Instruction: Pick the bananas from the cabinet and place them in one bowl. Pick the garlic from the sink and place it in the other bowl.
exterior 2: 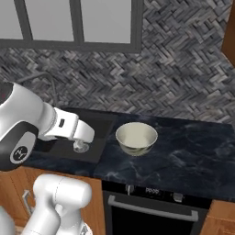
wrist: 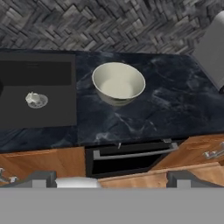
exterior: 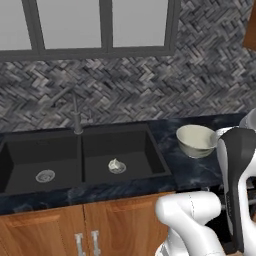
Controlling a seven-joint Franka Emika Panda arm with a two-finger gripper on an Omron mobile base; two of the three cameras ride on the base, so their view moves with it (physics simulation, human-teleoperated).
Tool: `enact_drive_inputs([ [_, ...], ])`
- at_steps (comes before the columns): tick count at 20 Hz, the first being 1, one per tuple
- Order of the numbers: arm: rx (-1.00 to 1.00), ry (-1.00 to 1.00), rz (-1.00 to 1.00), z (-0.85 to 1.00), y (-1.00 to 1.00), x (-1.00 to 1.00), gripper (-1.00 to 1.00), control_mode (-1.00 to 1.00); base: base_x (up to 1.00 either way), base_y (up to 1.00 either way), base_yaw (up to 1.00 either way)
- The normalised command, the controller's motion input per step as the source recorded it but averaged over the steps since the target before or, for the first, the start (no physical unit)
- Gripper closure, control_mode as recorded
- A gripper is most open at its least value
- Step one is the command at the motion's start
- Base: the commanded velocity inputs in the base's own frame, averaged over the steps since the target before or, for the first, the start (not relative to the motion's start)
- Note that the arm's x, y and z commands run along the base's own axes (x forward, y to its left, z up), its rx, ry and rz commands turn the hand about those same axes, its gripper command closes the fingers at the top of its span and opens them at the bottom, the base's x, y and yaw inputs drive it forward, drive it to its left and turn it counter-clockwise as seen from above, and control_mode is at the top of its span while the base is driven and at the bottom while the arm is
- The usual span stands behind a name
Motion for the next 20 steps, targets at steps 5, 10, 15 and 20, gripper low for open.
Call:
enact_drive_inputs([
  [5,0.00,0.00,0.00,0.00,0.00,0.00,-1.00,1.00,0.42,0.03,-0.10],
  [10,0.00,0.00,0.00,0.00,0.00,0.00,-1.00,1.00,0.38,0.02,-0.13],
  [15,0.00,0.00,0.00,0.00,0.00,0.00,-1.00,1.00,0.39,0.04,-0.14],
  [20,0.00,0.00,0.00,0.00,0.00,0.00,-1.00,1.00,0.43,0.01,-0.11],
])
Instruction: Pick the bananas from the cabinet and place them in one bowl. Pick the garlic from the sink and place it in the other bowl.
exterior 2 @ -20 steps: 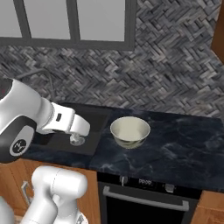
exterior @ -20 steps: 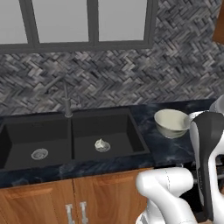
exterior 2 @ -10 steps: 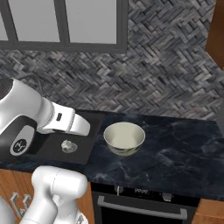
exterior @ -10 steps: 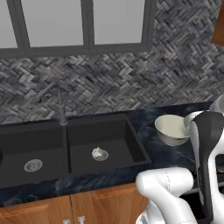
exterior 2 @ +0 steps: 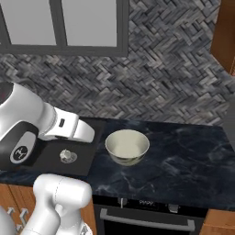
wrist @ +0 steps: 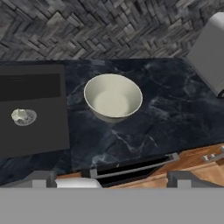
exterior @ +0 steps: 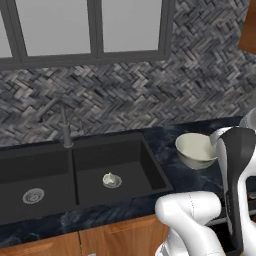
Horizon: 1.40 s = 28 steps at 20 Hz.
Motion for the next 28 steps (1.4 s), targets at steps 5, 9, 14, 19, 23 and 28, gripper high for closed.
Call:
enact_drive_inputs([
  [5,0.00,0.00,0.00,-0.02,0.08,0.08,-1.00,-1.00,0.25,0.01,0.00],
  [9,0.00,0.00,0.01,-0.12,0.71,0.41,-1.00,-1.00,0.00,0.00,0.00],
  [14,0.05,0.00,0.09,-0.20,0.75,0.33,-1.00,-1.00,0.00,0.00,0.00],
  [19,0.15,0.01,0.21,-0.41,0.50,0.16,-1.00,-1.00,0.00,0.00,0.00],
  [23,0.12,0.00,0.23,-0.54,0.37,0.29,-1.00,-1.00,0.00,0.00,0.00],
  [28,0.01,0.00,0.05,-0.16,0.50,0.35,-1.00,-1.00,0.00,0.00,0.00],
])
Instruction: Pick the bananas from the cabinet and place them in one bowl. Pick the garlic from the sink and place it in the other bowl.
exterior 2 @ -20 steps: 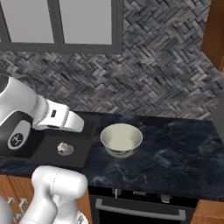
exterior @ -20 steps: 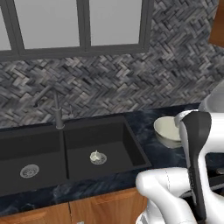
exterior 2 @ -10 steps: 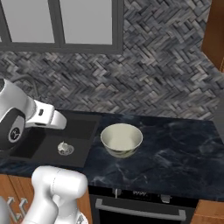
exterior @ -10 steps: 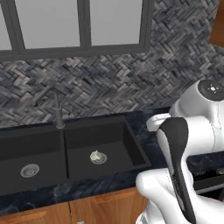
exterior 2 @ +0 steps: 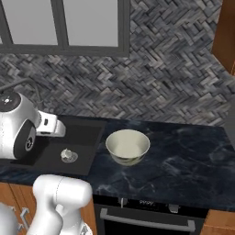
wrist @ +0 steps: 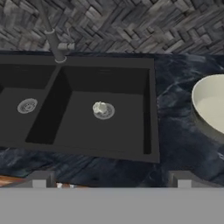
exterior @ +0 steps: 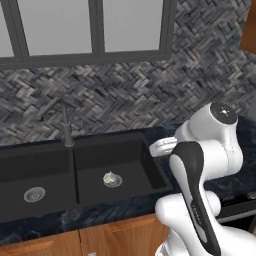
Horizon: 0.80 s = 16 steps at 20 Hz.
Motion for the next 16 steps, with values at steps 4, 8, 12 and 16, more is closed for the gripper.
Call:
enact_drive_inputs([
  [4,0.00,0.00,0.00,-0.11,0.32,0.29,-1.00,-1.00,0.00,0.00,0.00],
  [8,0.02,0.00,0.00,-0.48,0.05,0.14,-1.00,-1.00,0.00,0.00,0.00],
  [12,0.01,0.00,0.00,-0.49,0.13,0.24,-1.00,-1.00,0.00,0.00,0.00],
  [16,0.00,0.00,0.00,-0.46,0.33,0.41,-1.00,-1.00,0.00,0.00,0.00],
])
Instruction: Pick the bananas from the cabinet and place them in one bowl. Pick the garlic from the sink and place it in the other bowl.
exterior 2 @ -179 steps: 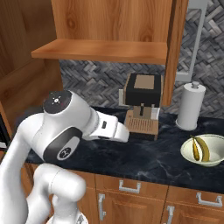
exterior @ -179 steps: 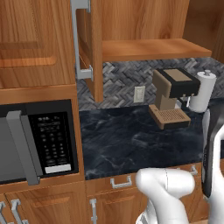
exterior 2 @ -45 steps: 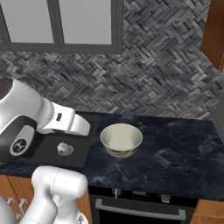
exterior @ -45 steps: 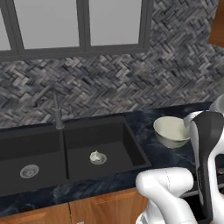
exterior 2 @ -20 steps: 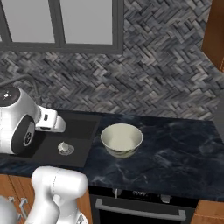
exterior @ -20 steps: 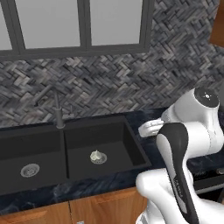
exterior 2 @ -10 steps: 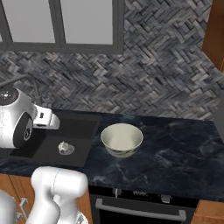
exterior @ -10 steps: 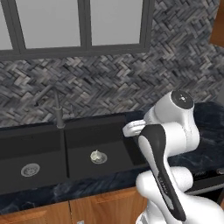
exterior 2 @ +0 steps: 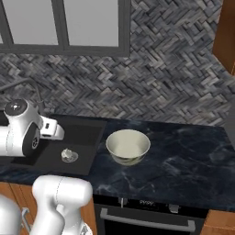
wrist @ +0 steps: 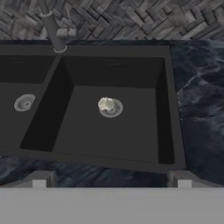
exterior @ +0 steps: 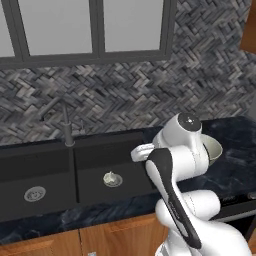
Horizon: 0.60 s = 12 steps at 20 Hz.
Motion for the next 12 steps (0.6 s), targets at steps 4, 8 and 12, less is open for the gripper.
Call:
enact_drive_inputs([
  [4,0.00,0.00,0.00,-0.44,0.17,0.33,-1.00,-1.00,0.00,0.00,0.00],
  [8,0.01,0.00,0.00,-0.39,0.17,0.39,-1.00,-1.00,0.00,0.00,0.00],
  [12,0.03,0.00,0.00,-0.35,0.06,0.41,-1.00,-1.00,0.00,0.00,0.00],
])
